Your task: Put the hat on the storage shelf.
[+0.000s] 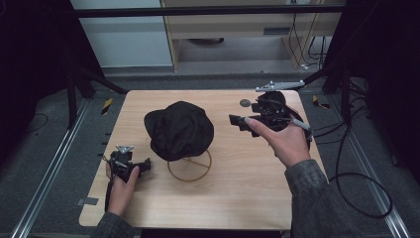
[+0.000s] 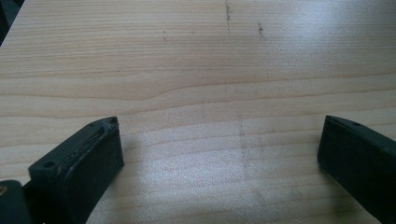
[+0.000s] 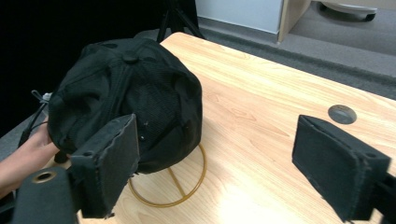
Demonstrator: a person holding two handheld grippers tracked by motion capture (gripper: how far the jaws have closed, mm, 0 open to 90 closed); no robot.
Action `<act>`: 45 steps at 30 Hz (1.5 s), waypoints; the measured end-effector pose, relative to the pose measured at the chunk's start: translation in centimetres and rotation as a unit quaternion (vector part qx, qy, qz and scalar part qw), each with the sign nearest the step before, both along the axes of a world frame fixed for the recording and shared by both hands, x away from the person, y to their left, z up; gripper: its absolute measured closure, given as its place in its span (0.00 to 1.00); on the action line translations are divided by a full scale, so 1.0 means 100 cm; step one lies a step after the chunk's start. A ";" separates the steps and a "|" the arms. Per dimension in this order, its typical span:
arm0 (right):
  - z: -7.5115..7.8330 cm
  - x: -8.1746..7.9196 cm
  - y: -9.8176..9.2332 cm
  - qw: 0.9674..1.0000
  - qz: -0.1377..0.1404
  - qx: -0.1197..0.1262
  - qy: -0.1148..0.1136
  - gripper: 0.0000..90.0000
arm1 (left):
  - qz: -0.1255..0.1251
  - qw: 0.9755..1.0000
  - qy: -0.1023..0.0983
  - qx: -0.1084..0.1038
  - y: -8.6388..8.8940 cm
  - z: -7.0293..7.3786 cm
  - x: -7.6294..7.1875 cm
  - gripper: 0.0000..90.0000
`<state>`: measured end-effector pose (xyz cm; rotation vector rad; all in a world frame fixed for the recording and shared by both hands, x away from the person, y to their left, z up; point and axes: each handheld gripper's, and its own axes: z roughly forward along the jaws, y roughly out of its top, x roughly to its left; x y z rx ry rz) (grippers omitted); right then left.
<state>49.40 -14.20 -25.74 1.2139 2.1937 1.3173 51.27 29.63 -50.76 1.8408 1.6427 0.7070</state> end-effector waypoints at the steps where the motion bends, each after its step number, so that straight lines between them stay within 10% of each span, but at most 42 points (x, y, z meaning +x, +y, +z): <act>1: 0.000 0.000 -0.001 1.000 -0.002 -0.001 0.000 0.14 | 0.000 1.000 0.000 0.000 0.000 0.000 0.000 0.00; 23: -0.037 -0.007 -0.042 0.998 -0.055 -0.025 -0.020 0.10 | -0.001 1.000 0.001 0.001 0.000 0.000 0.000 0.00; 45: -0.107 -0.015 -0.053 0.997 -0.061 -0.052 0.015 0.12 | -0.001 1.000 0.001 0.001 0.000 0.000 0.000 0.00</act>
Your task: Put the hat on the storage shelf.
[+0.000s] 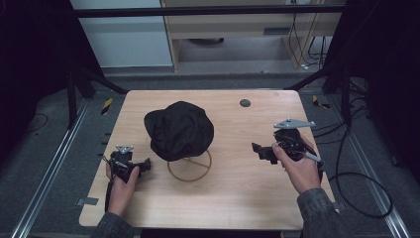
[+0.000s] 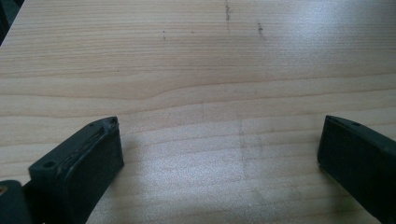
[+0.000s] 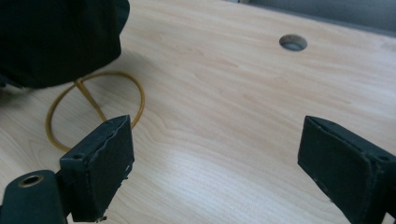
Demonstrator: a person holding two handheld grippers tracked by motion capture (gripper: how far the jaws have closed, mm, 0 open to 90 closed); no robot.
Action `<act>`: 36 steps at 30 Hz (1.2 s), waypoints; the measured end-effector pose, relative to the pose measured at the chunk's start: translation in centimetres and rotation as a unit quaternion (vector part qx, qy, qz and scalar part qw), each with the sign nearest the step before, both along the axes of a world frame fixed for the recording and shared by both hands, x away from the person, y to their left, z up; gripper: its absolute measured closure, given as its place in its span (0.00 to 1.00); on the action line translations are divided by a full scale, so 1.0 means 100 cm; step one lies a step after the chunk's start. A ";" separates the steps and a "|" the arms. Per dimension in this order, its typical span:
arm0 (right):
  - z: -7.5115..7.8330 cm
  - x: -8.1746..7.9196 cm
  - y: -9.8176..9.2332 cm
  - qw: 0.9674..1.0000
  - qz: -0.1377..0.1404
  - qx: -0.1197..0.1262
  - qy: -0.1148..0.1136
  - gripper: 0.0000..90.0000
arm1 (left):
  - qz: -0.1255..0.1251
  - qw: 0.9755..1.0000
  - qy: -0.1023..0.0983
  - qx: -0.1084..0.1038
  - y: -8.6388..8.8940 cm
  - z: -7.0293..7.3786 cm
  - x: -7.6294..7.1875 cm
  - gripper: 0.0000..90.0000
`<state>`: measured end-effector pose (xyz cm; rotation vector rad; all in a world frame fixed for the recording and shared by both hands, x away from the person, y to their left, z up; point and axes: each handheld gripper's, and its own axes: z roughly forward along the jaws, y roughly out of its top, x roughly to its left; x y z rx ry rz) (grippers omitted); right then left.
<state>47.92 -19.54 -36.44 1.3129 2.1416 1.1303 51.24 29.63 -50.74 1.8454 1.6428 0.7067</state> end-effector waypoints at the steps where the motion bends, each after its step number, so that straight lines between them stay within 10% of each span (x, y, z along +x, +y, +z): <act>1: -0.004 0.000 0.000 1.000 -0.001 0.001 0.004 0.12 | 0.000 1.000 0.000 0.000 0.000 0.000 0.000 0.00; 36: -0.116 -0.001 0.013 0.998 -0.033 -0.006 0.057 0.11 | 0.001 1.000 0.000 0.000 0.000 0.000 0.001 0.00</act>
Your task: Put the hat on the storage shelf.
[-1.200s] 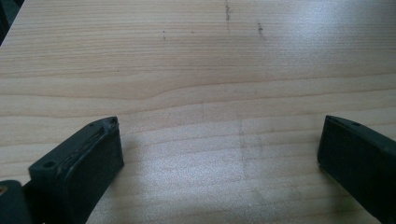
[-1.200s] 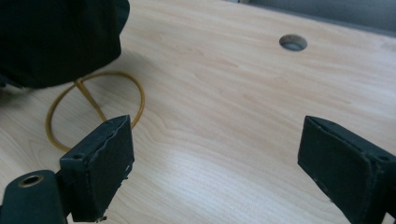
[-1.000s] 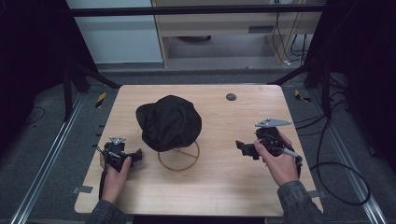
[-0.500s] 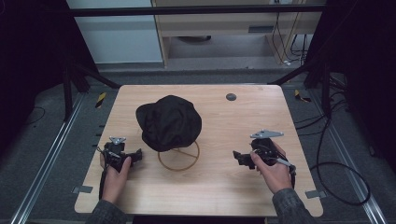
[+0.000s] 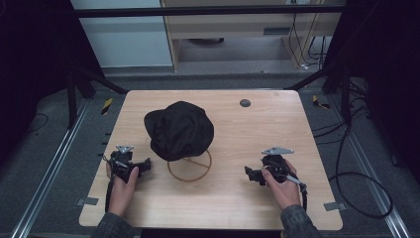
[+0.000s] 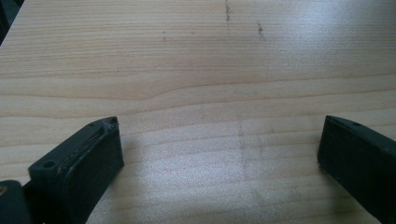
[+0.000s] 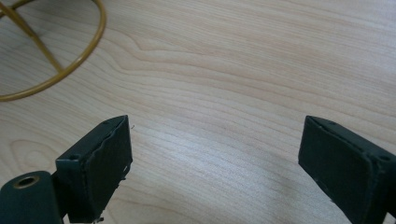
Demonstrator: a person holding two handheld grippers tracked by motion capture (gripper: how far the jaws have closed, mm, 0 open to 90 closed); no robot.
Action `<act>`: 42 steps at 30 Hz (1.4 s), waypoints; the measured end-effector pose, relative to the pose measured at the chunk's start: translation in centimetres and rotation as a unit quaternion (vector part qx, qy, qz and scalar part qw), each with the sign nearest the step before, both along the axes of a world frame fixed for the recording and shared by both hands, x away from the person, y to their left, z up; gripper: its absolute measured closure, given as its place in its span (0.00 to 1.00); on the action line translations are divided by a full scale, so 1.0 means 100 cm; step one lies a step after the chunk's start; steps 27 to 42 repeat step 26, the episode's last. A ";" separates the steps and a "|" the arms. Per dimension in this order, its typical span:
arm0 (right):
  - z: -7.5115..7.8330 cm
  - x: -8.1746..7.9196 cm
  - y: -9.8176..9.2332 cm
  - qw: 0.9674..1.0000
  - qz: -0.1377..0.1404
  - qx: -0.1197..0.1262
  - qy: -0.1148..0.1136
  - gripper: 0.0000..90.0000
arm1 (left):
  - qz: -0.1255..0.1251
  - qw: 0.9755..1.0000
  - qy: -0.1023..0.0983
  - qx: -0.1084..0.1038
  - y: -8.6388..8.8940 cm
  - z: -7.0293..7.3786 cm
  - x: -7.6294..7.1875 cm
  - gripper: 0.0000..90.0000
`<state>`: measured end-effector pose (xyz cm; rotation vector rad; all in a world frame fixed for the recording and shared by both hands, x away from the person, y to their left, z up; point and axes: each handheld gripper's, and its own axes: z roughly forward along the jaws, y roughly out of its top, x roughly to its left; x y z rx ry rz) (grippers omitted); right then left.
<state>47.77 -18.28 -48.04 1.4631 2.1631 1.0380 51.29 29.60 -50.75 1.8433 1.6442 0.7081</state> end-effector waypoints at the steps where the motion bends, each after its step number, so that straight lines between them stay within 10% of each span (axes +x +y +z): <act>1: -0.003 0.001 0.001 1.000 -0.004 0.003 0.003 0.11 | 0.000 1.000 0.000 0.000 0.000 0.000 0.000 0.00; 18: -0.028 0.004 0.019 0.998 -0.012 -0.064 -0.009 0.06 | 0.003 1.000 0.000 0.000 -0.001 0.000 0.002 0.00; 42: -0.032 -0.001 0.017 0.998 -0.017 -0.058 -0.028 0.05 | 0.003 1.000 0.000 0.000 -0.001 0.000 0.002 0.00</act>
